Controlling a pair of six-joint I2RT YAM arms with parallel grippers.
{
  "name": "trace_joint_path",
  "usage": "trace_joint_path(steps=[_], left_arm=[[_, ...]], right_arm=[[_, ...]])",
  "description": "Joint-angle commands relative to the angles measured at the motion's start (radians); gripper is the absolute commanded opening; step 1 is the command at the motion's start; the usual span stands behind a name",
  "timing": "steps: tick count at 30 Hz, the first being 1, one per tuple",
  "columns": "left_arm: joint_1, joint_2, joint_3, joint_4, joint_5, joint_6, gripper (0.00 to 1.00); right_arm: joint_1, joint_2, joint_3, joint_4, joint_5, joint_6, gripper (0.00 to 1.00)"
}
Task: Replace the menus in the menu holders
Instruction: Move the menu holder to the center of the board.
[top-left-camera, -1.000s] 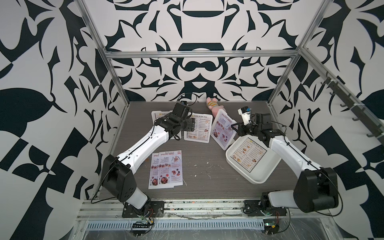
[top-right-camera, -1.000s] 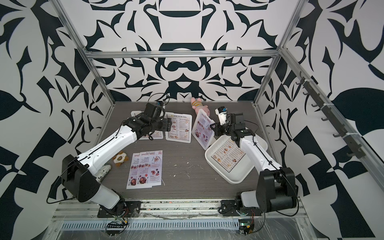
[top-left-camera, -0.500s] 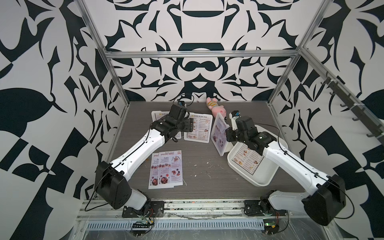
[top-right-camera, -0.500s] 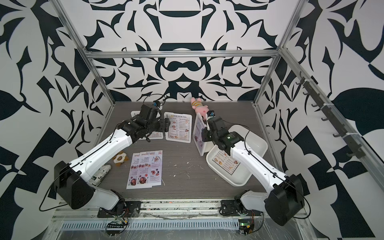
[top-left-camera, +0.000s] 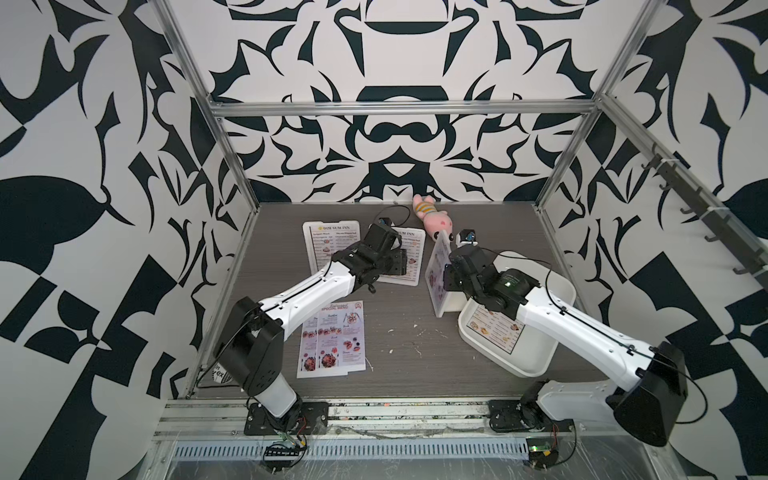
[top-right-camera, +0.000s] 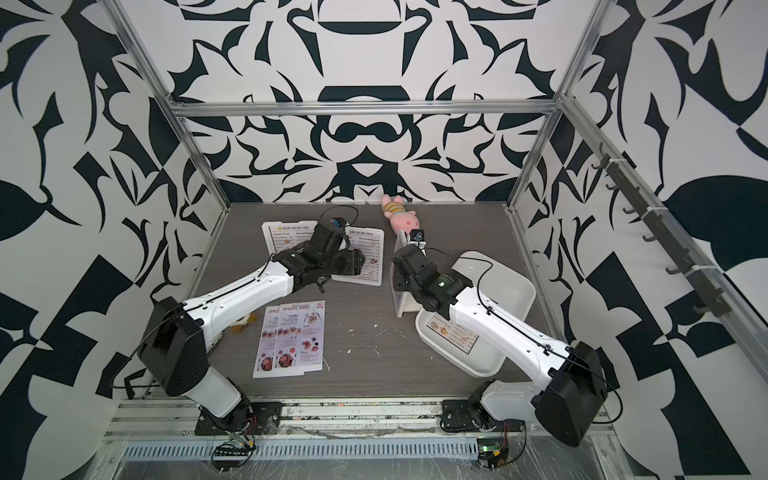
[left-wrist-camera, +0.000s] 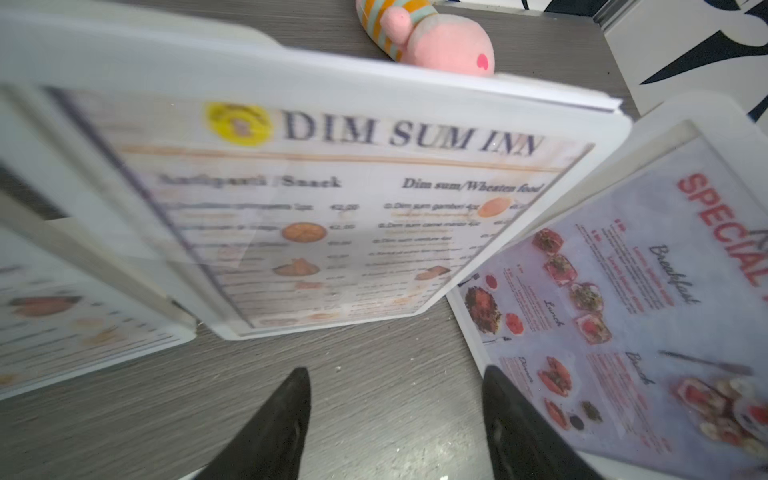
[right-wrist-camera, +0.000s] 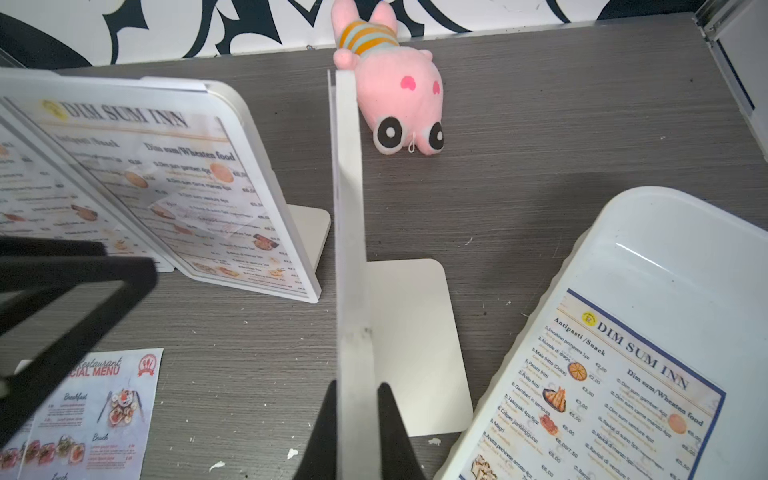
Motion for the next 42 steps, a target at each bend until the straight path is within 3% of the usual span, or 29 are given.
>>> trace_joint_path(steps=[1,14,25,33,38,42], left_arm=[[-0.024,0.031,-0.009,0.111,0.011,-0.078,0.66],[-0.029,0.186,0.055,0.244,0.029,-0.105,0.65],[-0.002,0.194,0.046,0.255,0.056,-0.080,0.65],[-0.020,0.035,0.021,0.137,0.122,-0.047,0.70],[-0.042,-0.074,0.019,-0.023,0.098,-0.019,0.71],[-0.044,-0.126,-0.029,-0.066,0.069,-0.034,0.72]], right_arm=[[0.013,-0.032,0.020,0.007,0.061,0.066,0.02],[0.039,-0.048,-0.042,0.040,0.028,0.116,0.04],[0.040,-0.053,-0.031,0.025,-0.047,0.095,0.21],[0.040,-0.068,0.106,-0.063,-0.091,0.009,0.41],[0.017,-0.031,0.212,-0.127,-0.083,-0.058,0.41],[-0.059,0.016,0.262,-0.158,-0.147,-0.081,0.34]])
